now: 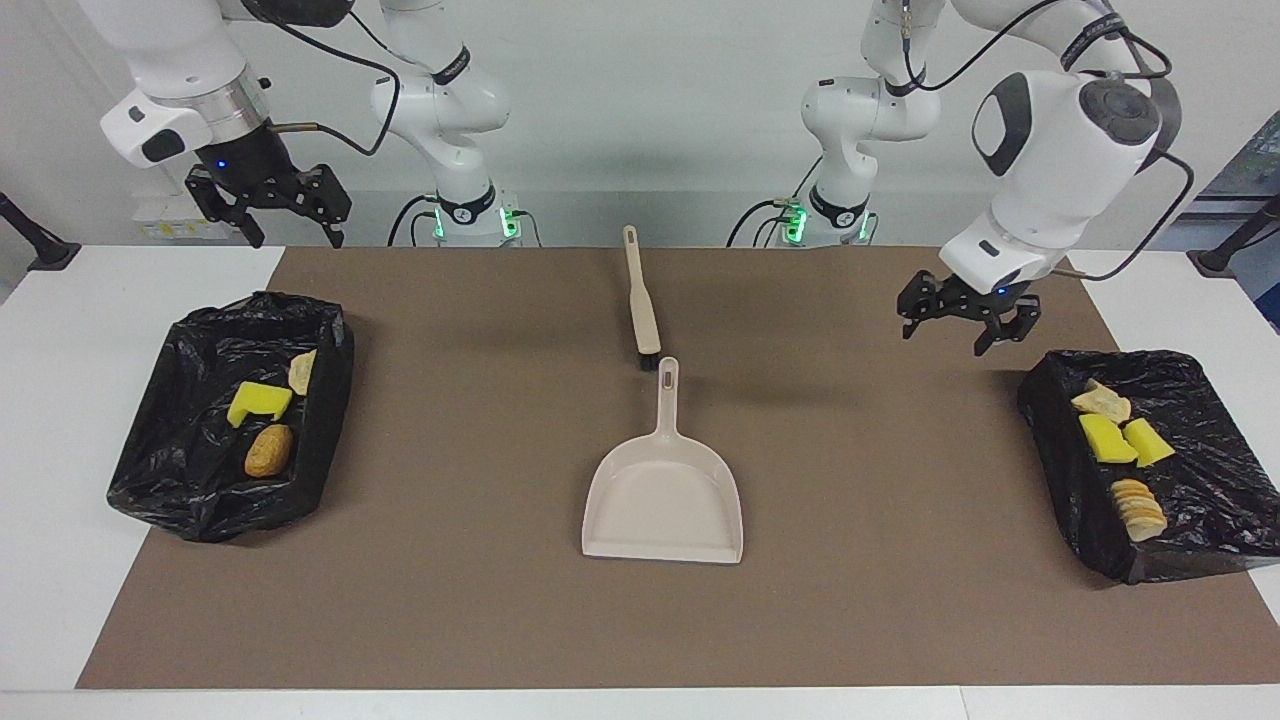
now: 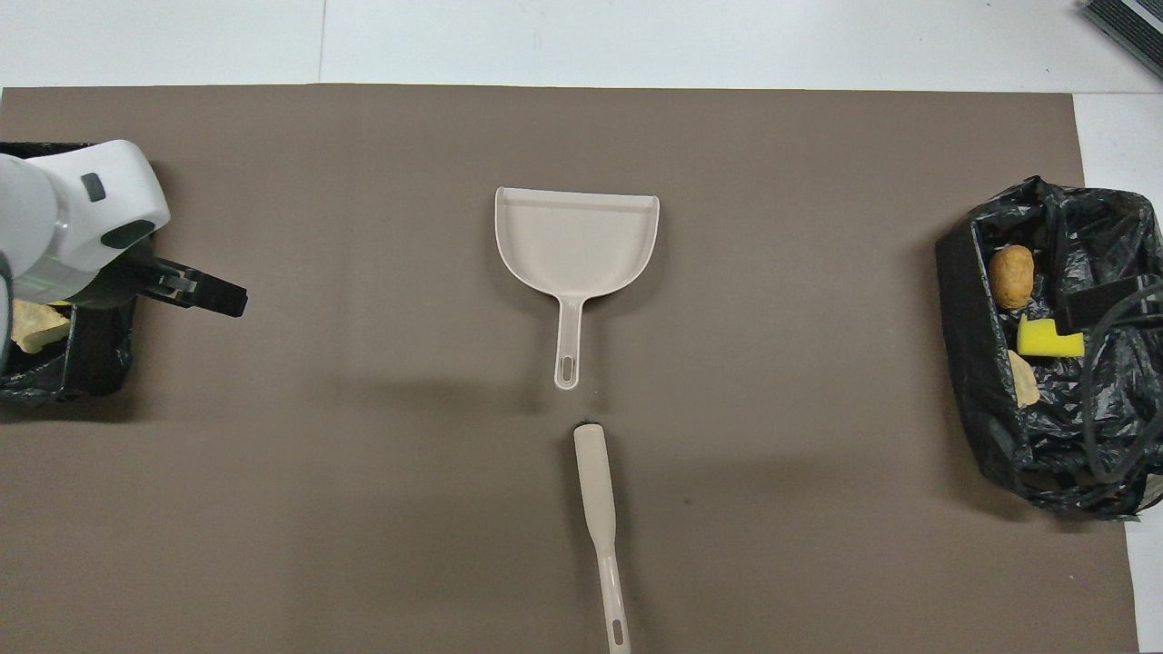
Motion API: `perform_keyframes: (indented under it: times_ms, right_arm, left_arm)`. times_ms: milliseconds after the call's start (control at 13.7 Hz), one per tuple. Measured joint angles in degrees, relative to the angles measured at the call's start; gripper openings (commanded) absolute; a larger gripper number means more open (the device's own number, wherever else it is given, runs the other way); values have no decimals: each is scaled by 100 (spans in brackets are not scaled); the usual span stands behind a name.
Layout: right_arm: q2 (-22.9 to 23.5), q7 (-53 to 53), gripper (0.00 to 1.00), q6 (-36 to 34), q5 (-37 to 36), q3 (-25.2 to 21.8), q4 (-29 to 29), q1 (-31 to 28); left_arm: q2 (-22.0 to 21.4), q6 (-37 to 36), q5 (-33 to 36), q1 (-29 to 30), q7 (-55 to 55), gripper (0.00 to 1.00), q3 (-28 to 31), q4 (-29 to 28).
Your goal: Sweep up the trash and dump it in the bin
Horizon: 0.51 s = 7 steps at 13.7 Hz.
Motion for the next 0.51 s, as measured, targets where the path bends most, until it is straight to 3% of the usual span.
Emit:
perform_keyframes:
  times_ms: [510]
  right_arm:
    - [-3,9,100,0,0,6,0,7]
  left_arm:
    - [-54,-1291,22,268,34,100,7,1095]
